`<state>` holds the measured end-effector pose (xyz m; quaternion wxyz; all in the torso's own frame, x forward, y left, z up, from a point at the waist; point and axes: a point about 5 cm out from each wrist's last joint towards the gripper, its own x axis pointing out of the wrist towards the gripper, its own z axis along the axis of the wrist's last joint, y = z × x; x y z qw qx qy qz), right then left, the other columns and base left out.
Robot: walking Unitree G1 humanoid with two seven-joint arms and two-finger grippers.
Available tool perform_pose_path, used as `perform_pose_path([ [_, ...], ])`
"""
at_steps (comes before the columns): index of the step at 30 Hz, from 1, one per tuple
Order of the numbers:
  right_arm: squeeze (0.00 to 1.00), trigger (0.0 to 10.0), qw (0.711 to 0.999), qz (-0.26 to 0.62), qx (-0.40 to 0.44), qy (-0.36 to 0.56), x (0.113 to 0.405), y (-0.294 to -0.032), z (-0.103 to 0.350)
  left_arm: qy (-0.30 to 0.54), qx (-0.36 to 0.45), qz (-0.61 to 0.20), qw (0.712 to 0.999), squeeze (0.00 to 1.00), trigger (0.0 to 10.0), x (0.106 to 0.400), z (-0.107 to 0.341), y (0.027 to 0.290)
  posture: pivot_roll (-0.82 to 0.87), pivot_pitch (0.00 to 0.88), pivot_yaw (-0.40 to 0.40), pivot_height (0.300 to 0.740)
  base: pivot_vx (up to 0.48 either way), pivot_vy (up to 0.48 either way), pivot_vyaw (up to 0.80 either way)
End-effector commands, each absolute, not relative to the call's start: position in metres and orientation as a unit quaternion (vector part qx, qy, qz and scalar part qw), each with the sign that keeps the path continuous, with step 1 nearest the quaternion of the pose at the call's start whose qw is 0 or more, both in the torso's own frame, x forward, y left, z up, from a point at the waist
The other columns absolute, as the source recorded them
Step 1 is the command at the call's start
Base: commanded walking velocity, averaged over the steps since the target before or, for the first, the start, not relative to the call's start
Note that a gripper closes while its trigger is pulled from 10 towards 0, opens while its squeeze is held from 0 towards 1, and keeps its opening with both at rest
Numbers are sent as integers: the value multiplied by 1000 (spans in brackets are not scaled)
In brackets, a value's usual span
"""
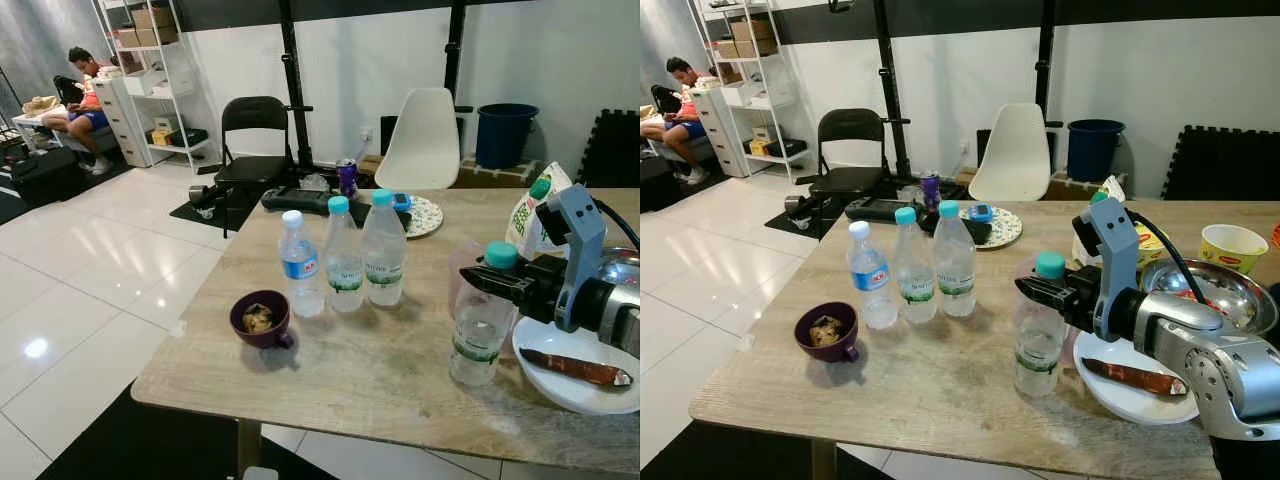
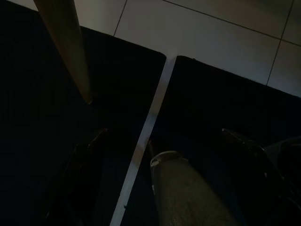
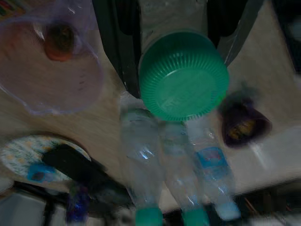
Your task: Restocking fridge
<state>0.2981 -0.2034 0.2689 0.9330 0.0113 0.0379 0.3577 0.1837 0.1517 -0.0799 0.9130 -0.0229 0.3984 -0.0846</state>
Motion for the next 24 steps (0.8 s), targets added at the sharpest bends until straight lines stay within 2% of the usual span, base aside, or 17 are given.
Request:
perform_pose_path([
  [1,0,0,913,406,33,-3,291,-197,286,408,-20,-75,910,0,10000,180,-82,158,-52,44,63,740,0,0,0],
  [2,0,0,869,491,51,-37,275,-188,297,412,-21,-72,908,0,10000,179,-83,159,-59,49,61,740,0,0,0],
  [3,0,0,869,491,51,-37,275,-188,297,412,-21,-72,908,0,10000,179,-83,159,-59,49,61,740,0,0,0],
  [4,0,0,823,562,66,-49,258,-183,303,415,-21,-71,907,0,10000,178,-84,158,-60,51,59,740,0,0,0],
  [5,0,0,823,562,66,-49,258,-183,303,415,-21,-71,907,0,10000,178,-84,158,-60,51,59,740,0,0,0],
  [8,0,0,748,654,97,-51,232,-175,310,422,-23,-72,904,0,10000,176,-85,155,-61,51,59,740,0,0,0],
  [10,0,0,720,686,100,-32,222,-171,307,426,-23,-72,902,0,10000,174,-87,154,-67,55,60,740,0,0,0],
  [12,0,0,718,690,93,-9,219,-169,301,428,-23,-72,901,0,10000,173,-87,153,-68,55,60,740,0,0,0],
  [13,0,0,719,690,81,25,217,-167,291,430,-23,-73,900,0,10000,172,-88,154,-68,55,60,740,0,0,0],
  [14,0,0,720,684,52,102,212,-164,265,433,-22,-72,898,0,10000,170,-89,155,-70,59,61,740,0,0,0],
  [15,0,0,720,684,52,102,212,-164,265,433,-22,-72,898,0,10000,170,-89,155,-70,59,61,740,0,0,0],
  [18,0,0,716,670,23,194,204,-163,232,435,-22,-72,897,0,10000,168,-89,156,-71,60,62,740,0,0,0],
  [24,0,0,713,658,32,239,198,-164,210,436,-21,-72,897,0,10000,167,-90,157,-71,63,66,740,0,0,0],
])
